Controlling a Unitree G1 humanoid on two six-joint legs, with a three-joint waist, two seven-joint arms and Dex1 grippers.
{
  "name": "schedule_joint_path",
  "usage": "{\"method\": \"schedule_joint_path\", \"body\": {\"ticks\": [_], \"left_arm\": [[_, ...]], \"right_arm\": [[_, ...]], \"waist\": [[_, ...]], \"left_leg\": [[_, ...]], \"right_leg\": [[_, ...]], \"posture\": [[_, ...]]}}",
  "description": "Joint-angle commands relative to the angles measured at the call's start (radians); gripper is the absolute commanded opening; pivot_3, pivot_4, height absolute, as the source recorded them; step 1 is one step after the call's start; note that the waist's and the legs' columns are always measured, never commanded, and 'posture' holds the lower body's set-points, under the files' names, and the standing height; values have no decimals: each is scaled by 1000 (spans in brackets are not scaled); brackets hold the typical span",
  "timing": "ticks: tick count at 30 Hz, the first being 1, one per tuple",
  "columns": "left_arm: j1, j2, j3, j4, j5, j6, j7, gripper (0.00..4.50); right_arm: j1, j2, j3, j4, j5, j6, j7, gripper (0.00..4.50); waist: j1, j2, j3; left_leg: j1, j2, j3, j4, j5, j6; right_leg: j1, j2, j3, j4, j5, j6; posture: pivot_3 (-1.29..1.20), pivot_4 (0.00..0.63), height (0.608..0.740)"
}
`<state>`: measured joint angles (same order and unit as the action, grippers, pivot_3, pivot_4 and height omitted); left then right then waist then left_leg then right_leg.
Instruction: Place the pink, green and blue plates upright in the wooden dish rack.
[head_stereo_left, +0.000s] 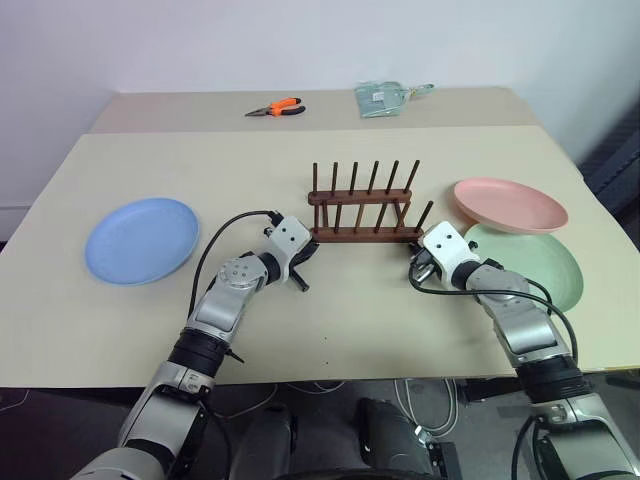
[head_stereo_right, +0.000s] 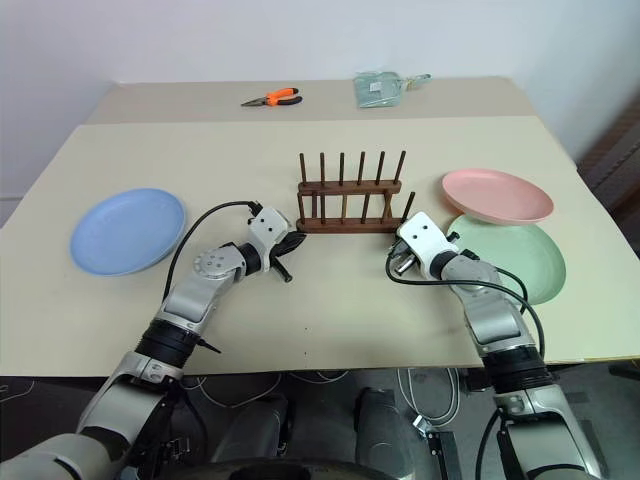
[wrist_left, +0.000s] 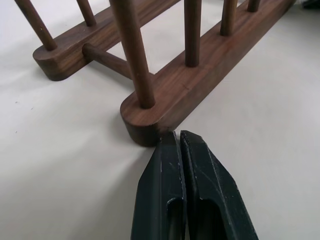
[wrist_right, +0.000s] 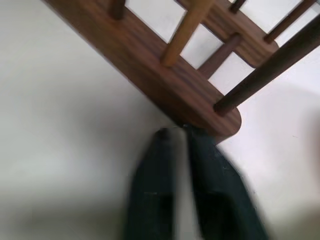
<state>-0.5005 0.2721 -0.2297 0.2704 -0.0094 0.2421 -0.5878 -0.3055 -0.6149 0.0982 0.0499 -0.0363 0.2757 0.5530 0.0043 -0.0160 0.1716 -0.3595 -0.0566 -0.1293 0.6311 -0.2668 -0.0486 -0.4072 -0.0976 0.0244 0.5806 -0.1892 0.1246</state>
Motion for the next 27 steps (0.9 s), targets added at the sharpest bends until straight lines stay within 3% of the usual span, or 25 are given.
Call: {"method": "schedule_joint_path", "body": {"ticks": [1, 3, 6, 10, 15, 18, 20, 22, 23, 26, 27], "left_arm": [[36, 32, -2, -80, -10, -21, -52, 31], [58, 41, 4, -139, -48, -18, -97, 31], [87, 35, 16, -223, -113, 7, -152, 31], [100, 17, 3, -270, -150, 27, -187, 31], [98, -14, 16, -303, -176, 50, -174, 31], [104, -10, 27, -320, -176, 60, -164, 31], [113, 0, 33, -330, -179, 65, -162, 31], [129, 14, 44, -344, -188, 71, -161, 31], [137, 20, 47, -351, -191, 71, -162, 31], [147, 31, 53, -363, -196, 71, -161, 31], [145, 32, 61, -361, -202, 74, -158, 31]], "right_arm": [[40, -110, -105, -192, 26, -17, 67, 2170], [56, -176, -165, -241, 19, -7, 78, 3159], [70, -283, -199, -208, -59, -48, 67, 3159], [64, -359, -150, -52, -173, -156, 27, 3159], [-52, -346, -42, 251, -329, -315, -117, 3159], [-77, -333, -13, 311, -361, -376, -160, 2288], [-84, -326, -15, 321, -366, -394, -181, 1403], [-83, -327, -32, 294, -369, -413, -206, 245], [-77, -329, -51, 261, -365, -423, -222, 24], [-61, -316, -122, 143, -291, -402, -206, 24], [-62, -288, -168, 72, -204, -362, -173, 24]], "waist": [[0, 0, 0], [0, 1, 0], [0, 0, 1], [1, 0, 0], [-2, 1, 1], [-9, 1, 1], [-15, 1, 1], [-18, 1, 1], [-20, 2, 1], [-18, 2, 2], [-17, 2, 2]], "left_leg": [[0, 0, 0, 0, 0, 0], [0, 0, 0, 0, 0, 0], [0, 0, 0, 0, 0, 0], [0, 0, 0, 0, 0, 0], [0, 0, 2, 0, 0, 0], [1, 1, 2, -1, 0, 0], [1, 1, 2, -1, 0, 0], [1, 0, 2, -1, 0, 0], [1, 0, 2, -1, 0, 0], [1, 1, 3, -1, 0, 0], [1, 0, 3, -1, 0, 0]], "right_leg": [[0, 0, 0, 0, 0, 0], [0, 0, 0, 0, 0, 0], [0, 0, 0, 0, -1, 0], [1, 0, 0, -1, -4, 1], [0, 0, 1, -1, -3, -1], [0, 0, 1, -1, -2, -3], [0, 0, 1, -1, -2, -3], [0, 0, 1, -1, -2, -3], [0, 0, 2, -1, -2, -3], [0, 0, 2, -1, -2, -3], [0, 0, 2, -1, -2, -3]], "posture": [[0, 150, 740], [0, 150, 740], [0, 150, 740], [0, 150, 740], [0, 150, 740], [0, 150, 740], [0, 150, 740], [0, 150, 740], [0, 150, 740], [0, 150, 740], [0, 150, 740]]}}
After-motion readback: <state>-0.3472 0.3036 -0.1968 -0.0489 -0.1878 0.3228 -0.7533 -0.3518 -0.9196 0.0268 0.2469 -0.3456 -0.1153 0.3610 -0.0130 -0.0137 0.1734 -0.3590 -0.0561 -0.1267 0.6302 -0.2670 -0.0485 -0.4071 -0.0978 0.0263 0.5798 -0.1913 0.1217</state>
